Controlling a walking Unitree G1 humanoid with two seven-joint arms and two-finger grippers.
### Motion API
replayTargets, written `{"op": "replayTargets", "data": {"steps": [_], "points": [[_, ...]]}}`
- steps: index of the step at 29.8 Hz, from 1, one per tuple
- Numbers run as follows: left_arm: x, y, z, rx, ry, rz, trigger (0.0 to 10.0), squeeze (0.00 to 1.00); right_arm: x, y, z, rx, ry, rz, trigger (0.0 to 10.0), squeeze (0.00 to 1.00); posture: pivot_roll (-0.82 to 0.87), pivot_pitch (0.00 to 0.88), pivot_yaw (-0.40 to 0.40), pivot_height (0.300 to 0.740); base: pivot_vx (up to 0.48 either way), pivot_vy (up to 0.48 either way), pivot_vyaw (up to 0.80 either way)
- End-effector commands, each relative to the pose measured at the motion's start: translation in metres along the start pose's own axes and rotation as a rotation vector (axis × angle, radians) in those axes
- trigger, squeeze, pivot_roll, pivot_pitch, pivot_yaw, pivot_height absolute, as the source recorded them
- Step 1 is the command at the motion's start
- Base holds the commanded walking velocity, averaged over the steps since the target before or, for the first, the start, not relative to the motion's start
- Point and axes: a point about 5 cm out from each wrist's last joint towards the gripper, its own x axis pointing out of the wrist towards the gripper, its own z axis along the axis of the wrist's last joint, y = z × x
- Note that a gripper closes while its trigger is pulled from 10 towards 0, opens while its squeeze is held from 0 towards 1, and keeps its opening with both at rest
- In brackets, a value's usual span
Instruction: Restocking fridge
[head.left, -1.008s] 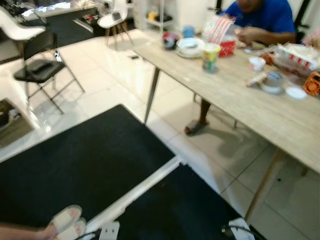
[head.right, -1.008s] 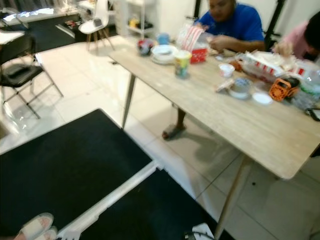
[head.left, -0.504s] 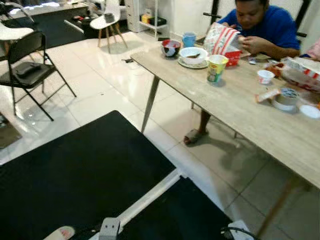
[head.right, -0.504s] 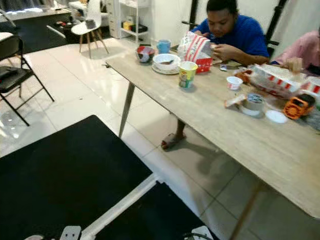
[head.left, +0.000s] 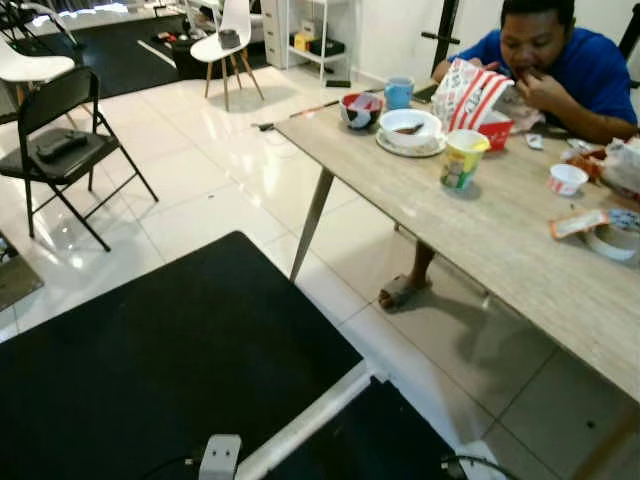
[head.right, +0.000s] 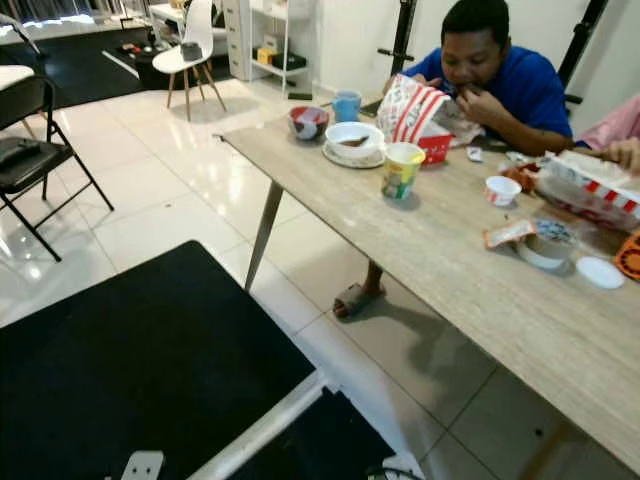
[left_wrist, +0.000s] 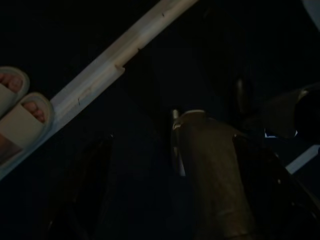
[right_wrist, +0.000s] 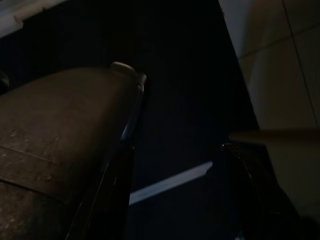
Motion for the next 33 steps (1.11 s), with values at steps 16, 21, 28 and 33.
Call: {"op": "replayTargets", "data": {"steps": [16,21,28,33], "points": [[-0.0004,0.0013,-0.0009,0.007,0.008,0.003,10.0,0.00,0.0001,0.0006,0.0013,-0.008,-0.003,0.009,10.0,0.00,-0.02,0.000,0.018,0.740,0.317,0.000,-0.09],[-0.0004,0.0018,0.0000,0.009,0.006,0.003,10.0,0.00,0.0002,0.0012,0.0023,-0.005,-0.006,0.016,10.0,0.00,-0.02,0.000,0.017,0.740,0.313,0.000,-0.76],[-0.0005,0.0027,0.0005,0.012,0.005,0.005,10.0,0.00,0.0002,0.0013,0.0034,-0.005,-0.008,0.018,10.0,0.00,-0.02,0.000,0.018,0.740,0.314,0.000,-0.76],[-0.0006,0.0030,0.0001,0.012,0.007,0.007,10.0,0.00,0.0003,0.0019,0.0034,-0.003,-0.006,0.022,10.0,0.00,-0.02,0.000,0.018,0.740,0.304,0.000,-0.76]]}}
